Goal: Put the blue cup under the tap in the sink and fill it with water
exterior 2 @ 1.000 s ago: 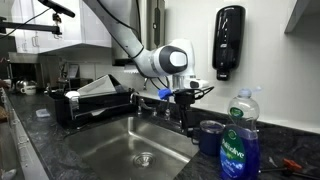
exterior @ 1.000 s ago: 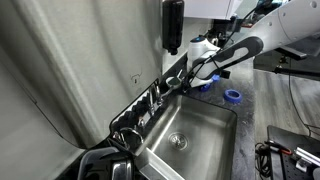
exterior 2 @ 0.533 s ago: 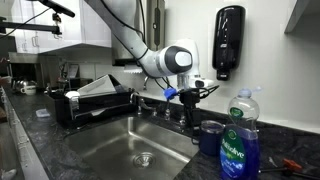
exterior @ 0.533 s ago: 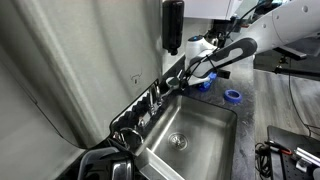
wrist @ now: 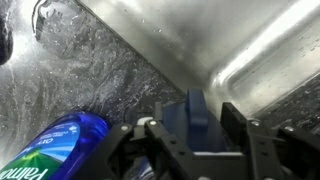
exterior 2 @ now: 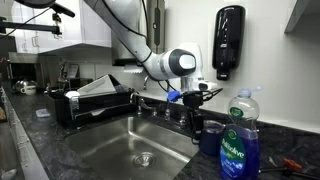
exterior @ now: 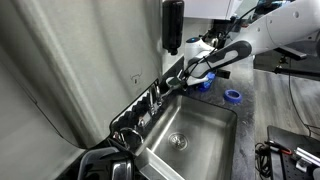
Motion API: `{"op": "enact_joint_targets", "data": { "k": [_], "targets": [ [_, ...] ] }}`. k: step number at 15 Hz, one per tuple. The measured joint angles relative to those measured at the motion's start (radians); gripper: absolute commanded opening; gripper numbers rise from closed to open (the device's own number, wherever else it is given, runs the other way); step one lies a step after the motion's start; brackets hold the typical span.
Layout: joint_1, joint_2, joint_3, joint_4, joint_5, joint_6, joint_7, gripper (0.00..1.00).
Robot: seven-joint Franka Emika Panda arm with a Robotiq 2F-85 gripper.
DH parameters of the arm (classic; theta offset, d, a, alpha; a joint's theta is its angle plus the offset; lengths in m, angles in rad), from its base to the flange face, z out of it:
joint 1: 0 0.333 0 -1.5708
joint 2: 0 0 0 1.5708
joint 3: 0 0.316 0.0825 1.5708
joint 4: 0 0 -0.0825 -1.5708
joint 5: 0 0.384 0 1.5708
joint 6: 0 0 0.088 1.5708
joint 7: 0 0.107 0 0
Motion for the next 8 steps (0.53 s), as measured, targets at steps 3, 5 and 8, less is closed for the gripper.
{"op": "enact_joint_targets", "data": {
  "k": [3,5,8],
  "targets": [
    [-0.001,0.003,0.0,0.009,0.0,-0.012,0.0,0.13],
    [-0.002,0.004,0.0,0.013,0.0,-0.017,0.0,0.01],
    [-0.002,0.007,0.0,0.019,0.0,-0.026,0.0,0.04]
  ]
}}
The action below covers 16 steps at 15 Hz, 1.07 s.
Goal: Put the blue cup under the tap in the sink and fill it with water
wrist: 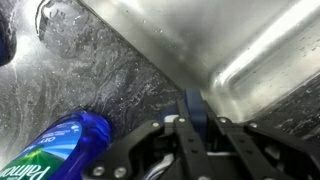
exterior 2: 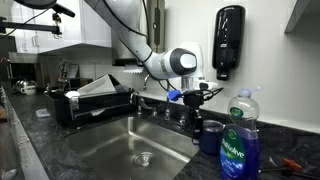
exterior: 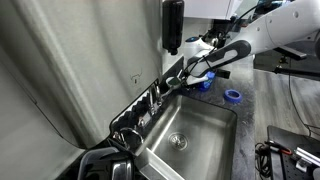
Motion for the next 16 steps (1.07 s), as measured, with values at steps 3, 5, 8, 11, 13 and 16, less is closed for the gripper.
{"op": "enact_joint_targets", "data": {
  "k": [3,5,8,11,13,16],
  "targets": [
    [0.0,0.001,0.0,0.006,0.0,-0.015,-0.001,0.04],
    [0.0,0.001,0.0,0.007,0.001,-0.02,-0.006,0.04],
    [0.0,-0.01,0.002,-0.001,0.006,-0.022,-0.025,0.04],
    [0.001,-0.06,0.009,-0.047,0.007,-0.02,-0.06,0.04],
    [0.002,-0.121,0.018,-0.107,0.007,-0.02,-0.096,0.04],
    [0.006,-0.232,0.036,-0.224,0.005,-0.018,-0.166,0.04]
  ]
}}
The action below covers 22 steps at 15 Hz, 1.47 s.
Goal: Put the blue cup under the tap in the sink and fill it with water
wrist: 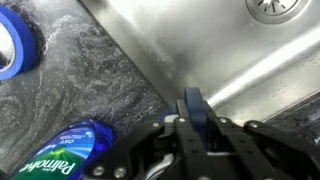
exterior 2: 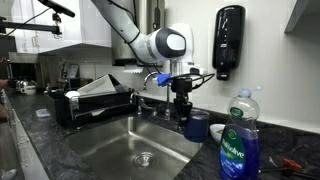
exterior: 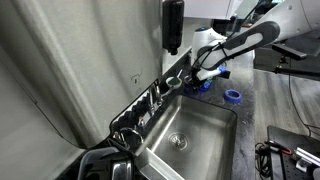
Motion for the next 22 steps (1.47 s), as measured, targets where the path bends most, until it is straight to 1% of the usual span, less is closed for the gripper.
{"op": "enact_joint_targets", "data": {
  "k": [5,9,13,17,22],
  "targets": [
    [0.011,-0.166,0.033,-0.198,-0.026,0.004,-0.092,0.04],
    [0.024,-0.238,0.058,-0.312,-0.06,0.035,-0.112,0.04],
    [0.041,-0.227,0.073,-0.375,-0.11,0.128,-0.103,0.04],
    [0.062,-0.177,0.073,-0.407,-0.17,0.222,-0.073,0.04],
    [0.07,-0.101,0.073,-0.387,-0.165,0.205,-0.083,0.04]
  ]
}}
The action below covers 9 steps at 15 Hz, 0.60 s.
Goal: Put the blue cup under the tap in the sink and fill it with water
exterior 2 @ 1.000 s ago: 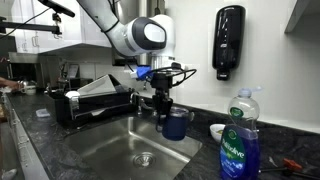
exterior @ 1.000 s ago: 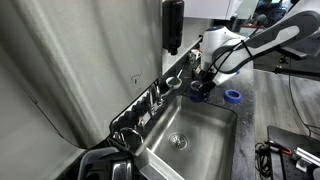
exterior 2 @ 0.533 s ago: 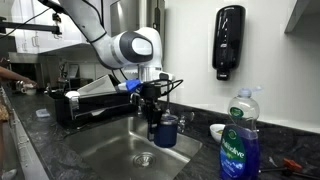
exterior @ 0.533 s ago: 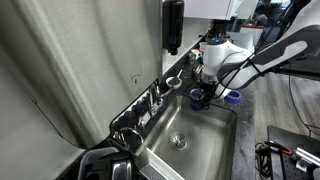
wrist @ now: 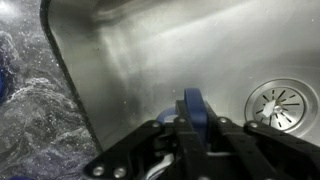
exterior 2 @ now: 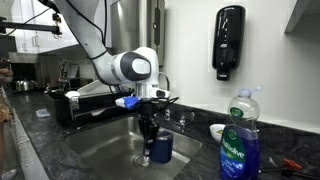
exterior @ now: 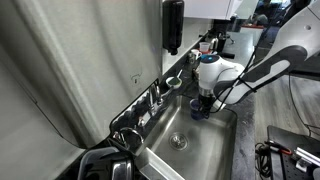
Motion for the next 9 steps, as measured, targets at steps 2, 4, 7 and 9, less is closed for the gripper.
{"op": "enact_joint_targets", "data": {
  "k": [2,4,7,9],
  "targets": [
    [-0.001,0.023,0.0,0.019,0.019,-0.022,-0.029,0.04],
    [-0.001,0.04,0.0,0.036,0.033,-0.026,-0.045,0.04],
    [-0.001,0.062,0.002,0.062,0.052,-0.024,-0.048,0.04],
    [-0.001,0.083,0.005,0.083,0.069,-0.024,-0.048,0.04]
  ]
}}
